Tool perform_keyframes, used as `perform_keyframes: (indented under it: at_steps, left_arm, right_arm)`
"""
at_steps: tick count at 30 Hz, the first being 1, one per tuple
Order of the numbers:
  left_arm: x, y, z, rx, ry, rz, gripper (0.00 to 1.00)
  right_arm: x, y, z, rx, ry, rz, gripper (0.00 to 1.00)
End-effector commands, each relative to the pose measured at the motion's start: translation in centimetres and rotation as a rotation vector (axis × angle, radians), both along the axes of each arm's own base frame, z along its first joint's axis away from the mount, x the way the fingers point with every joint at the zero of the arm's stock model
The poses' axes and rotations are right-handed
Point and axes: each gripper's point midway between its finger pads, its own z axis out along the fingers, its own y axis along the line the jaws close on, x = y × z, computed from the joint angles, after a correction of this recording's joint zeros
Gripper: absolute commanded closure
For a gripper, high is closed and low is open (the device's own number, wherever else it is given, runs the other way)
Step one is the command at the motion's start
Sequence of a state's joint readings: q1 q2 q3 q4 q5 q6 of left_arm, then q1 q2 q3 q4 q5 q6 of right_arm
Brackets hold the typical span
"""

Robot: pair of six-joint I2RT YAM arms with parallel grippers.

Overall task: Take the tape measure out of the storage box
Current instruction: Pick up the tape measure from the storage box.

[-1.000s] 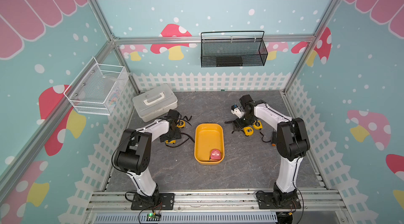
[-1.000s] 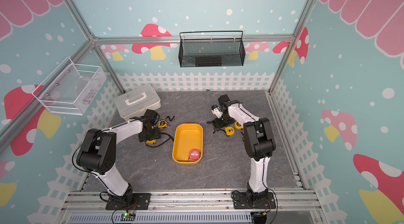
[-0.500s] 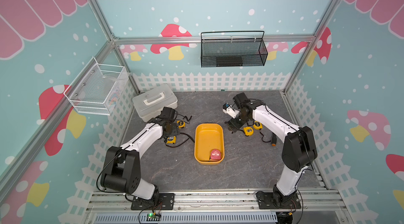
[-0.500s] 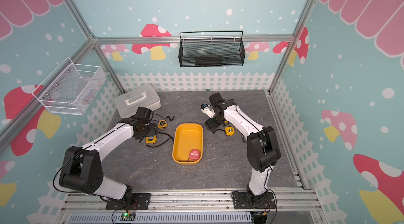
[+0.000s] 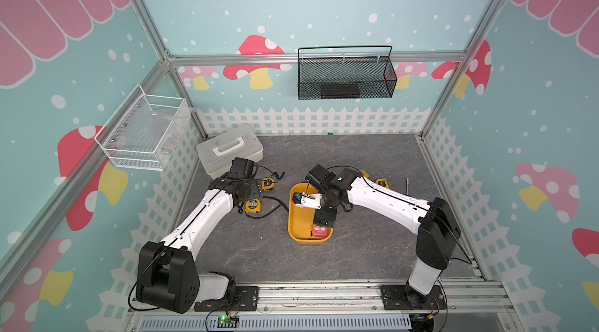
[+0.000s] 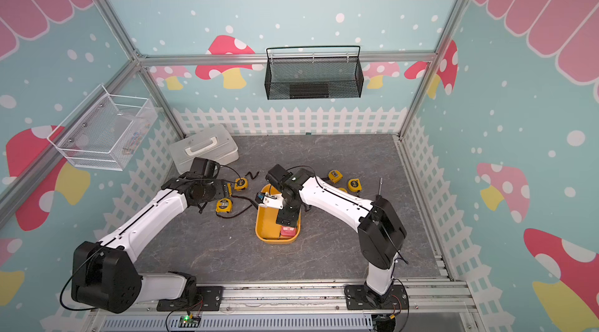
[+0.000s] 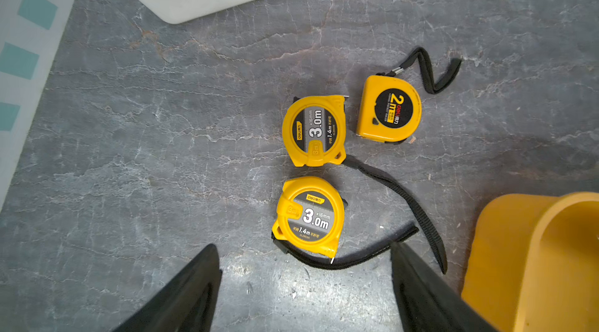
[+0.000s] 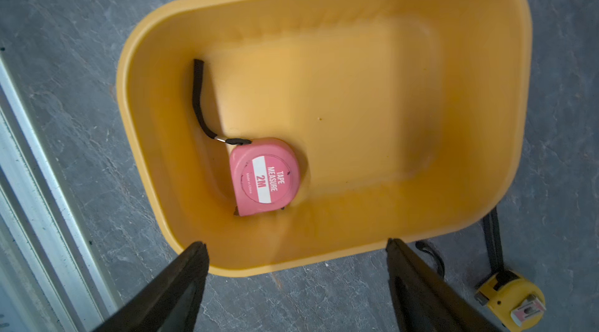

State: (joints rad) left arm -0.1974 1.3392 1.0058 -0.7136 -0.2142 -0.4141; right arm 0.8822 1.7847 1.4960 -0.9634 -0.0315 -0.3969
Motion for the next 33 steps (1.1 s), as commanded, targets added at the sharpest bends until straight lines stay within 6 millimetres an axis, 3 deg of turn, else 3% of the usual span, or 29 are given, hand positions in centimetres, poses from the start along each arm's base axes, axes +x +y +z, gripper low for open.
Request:
perform_keyframes:
  at_steps: [1, 5, 6, 11, 20, 33]
  left_arm:
    - [-0.4, 0.4, 0.2, 0.022, -0.002, 0.003, 0.16]
    - [-0.5, 0.4, 0.2, 0.013, -0.003, 0.007, 0.16]
    - [-0.5, 0.4, 0.2, 0.013, -0.003, 0.006, 0.15]
    - [-0.3, 0.5, 0.1, 0.015, -0.006, 0.012, 0.15]
    - [0.1, -0.4, -0.7, -0.033, -0.008, -0.001, 0.14]
    - [0.1, -0.3, -0.7, -0.028, -0.009, -0.003, 0.15]
  right_arm:
    - [-1.0, -0.3, -2.7, -0.105, 0.030, 0.048, 0.13]
    - [-1.4, 0.6, -3.7, -0.123, 0.042, 0.063, 0.14]
    - [-1.6, 0.5, -5.1, -0.154, 0.065, 0.067, 0.14]
    - [-2.0, 0.7, -7.1, -0.196, 0.091, 0.085, 0.14]
    - [-0.1, -0.4, -9.3, -0.313, 0.027, 0.058, 0.16]
    - [3.6, 0.9, -9.3, -0.307, -0.055, 0.043, 0.21]
